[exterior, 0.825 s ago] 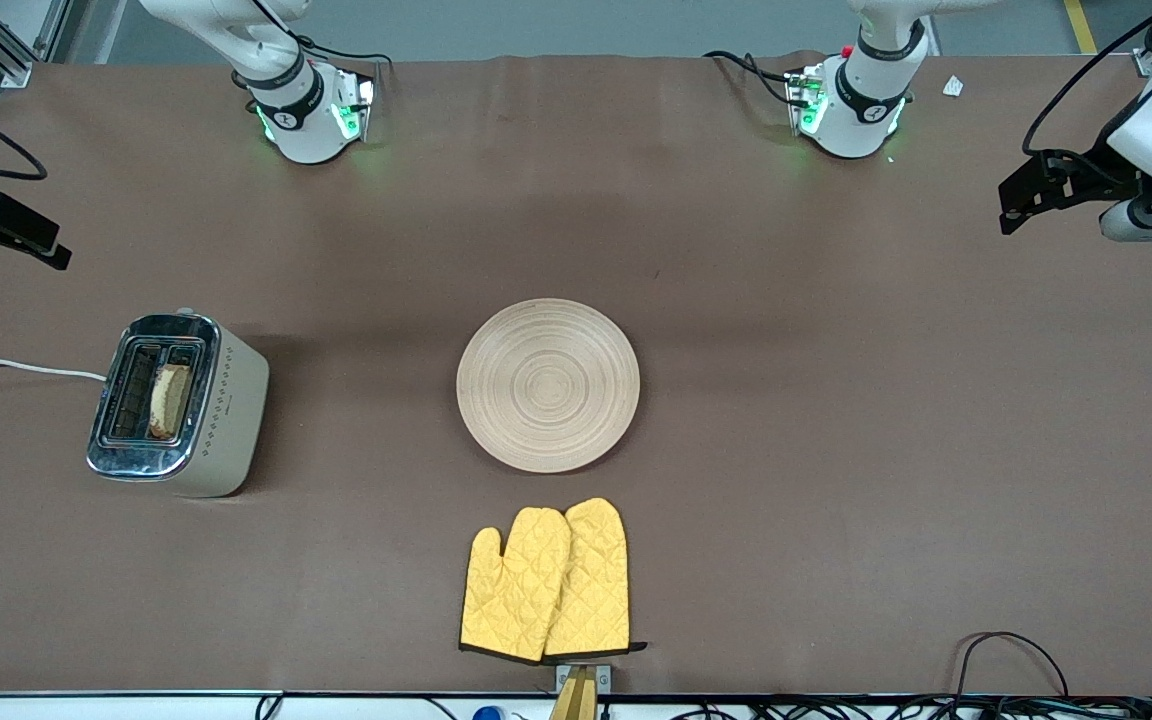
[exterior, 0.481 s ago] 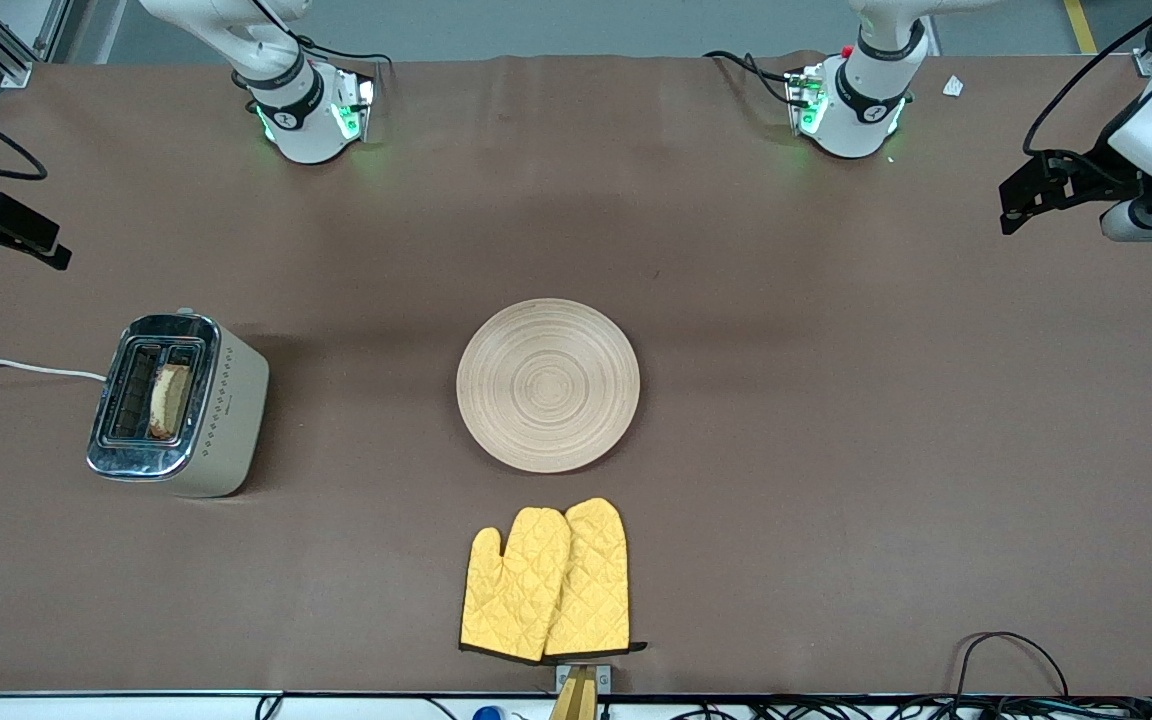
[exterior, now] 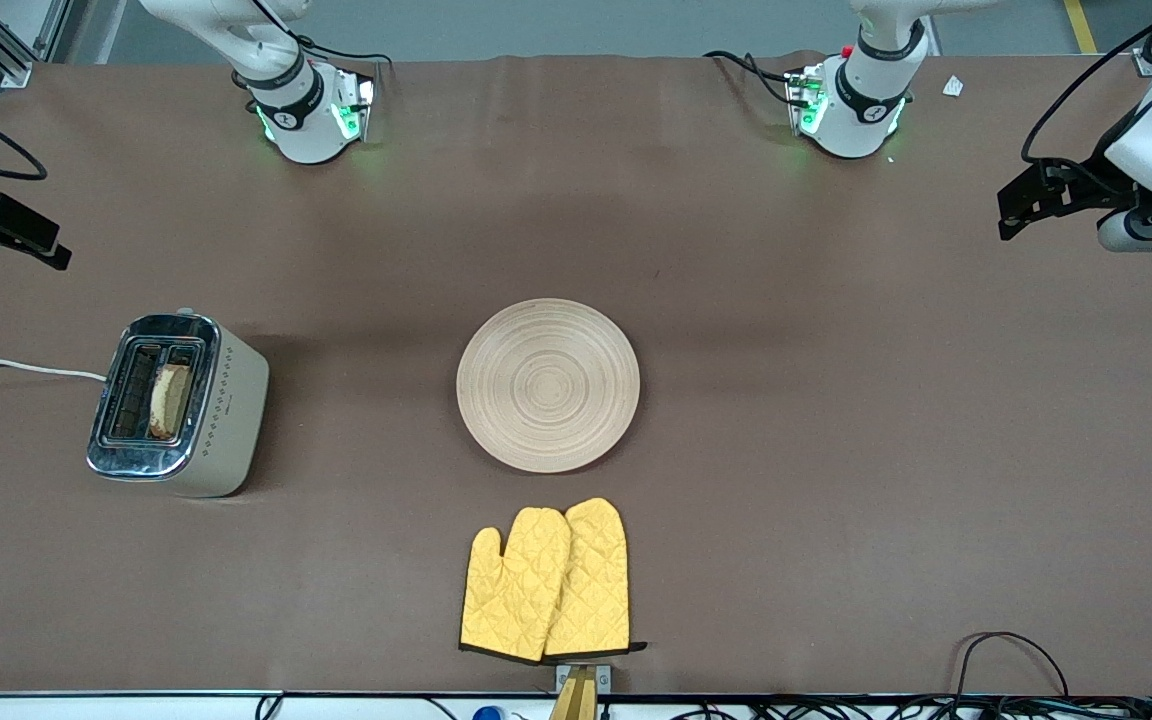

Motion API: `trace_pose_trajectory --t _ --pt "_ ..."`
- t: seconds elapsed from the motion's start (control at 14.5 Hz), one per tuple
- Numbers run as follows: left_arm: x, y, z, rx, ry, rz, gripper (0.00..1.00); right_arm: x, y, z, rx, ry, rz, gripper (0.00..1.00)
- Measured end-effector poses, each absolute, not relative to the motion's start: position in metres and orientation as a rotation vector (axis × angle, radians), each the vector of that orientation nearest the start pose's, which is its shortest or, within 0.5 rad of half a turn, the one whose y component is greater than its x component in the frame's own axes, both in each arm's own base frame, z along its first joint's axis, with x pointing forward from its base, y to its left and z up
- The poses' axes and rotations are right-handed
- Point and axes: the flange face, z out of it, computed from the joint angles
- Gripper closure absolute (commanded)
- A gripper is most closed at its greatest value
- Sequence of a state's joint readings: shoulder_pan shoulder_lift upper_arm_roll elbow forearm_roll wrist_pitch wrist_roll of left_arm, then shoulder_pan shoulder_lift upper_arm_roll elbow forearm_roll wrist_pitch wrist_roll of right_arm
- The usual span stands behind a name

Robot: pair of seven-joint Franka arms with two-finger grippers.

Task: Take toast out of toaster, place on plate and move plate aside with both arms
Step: 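Reach the right gripper down and grasp the bread slice in the toaster, then lift the bread slice up out of the toaster slot with the right gripper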

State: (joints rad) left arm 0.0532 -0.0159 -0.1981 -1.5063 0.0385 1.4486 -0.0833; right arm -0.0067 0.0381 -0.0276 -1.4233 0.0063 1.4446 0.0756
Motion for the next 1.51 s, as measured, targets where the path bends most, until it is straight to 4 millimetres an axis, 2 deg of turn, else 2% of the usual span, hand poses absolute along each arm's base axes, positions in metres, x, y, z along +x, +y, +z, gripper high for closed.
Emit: trace_pose_trajectory --t 0.14,0.28,0.48,0.62,0.76,0.89,1.03,1.24,1.51 --pt "0.532 -0.073 0.653 -3.101 0.086 0.059 0.00 0.563 -0.023 0.644 -3.132 0.185 0.057 0.00" --pt "0.532 -0.072 0.653 -3.102 0.083 0.059 0.00 0.588 -0.028 0.598 -3.132 0.189 0.135 0.00" --pt "0.532 -0.072 0.652 -3.102 0.083 0.059 0.00 0.634 -0.055 0.487 -3.121 0.152 0.277 0.00" --pt "0.532 -0.072 0.652 -3.103 0.083 0.060 0.00 0.655 -0.075 0.416 -3.110 0.141 0.340 0.03" --pt "0.532 -0.072 0.652 -3.103 0.083 0.060 0.00 0.665 -0.079 0.367 -3.093 0.142 0.399 0.14" --pt "0.532 -0.072 0.652 -3.103 0.083 0.060 0.00 0.667 -0.074 0.346 -3.065 0.143 0.434 0.25" --pt "0.532 -0.072 0.652 -3.103 0.082 0.060 0.00 0.668 -0.072 0.350 -3.054 0.143 0.431 0.41" --pt "0.533 -0.071 0.652 -3.103 0.079 0.060 0.00 0.670 -0.069 0.357 -3.056 0.135 0.418 0.58" --pt "0.533 -0.070 0.652 -3.103 0.079 0.060 0.00 0.667 -0.062 0.362 -3.052 0.118 0.451 0.95"
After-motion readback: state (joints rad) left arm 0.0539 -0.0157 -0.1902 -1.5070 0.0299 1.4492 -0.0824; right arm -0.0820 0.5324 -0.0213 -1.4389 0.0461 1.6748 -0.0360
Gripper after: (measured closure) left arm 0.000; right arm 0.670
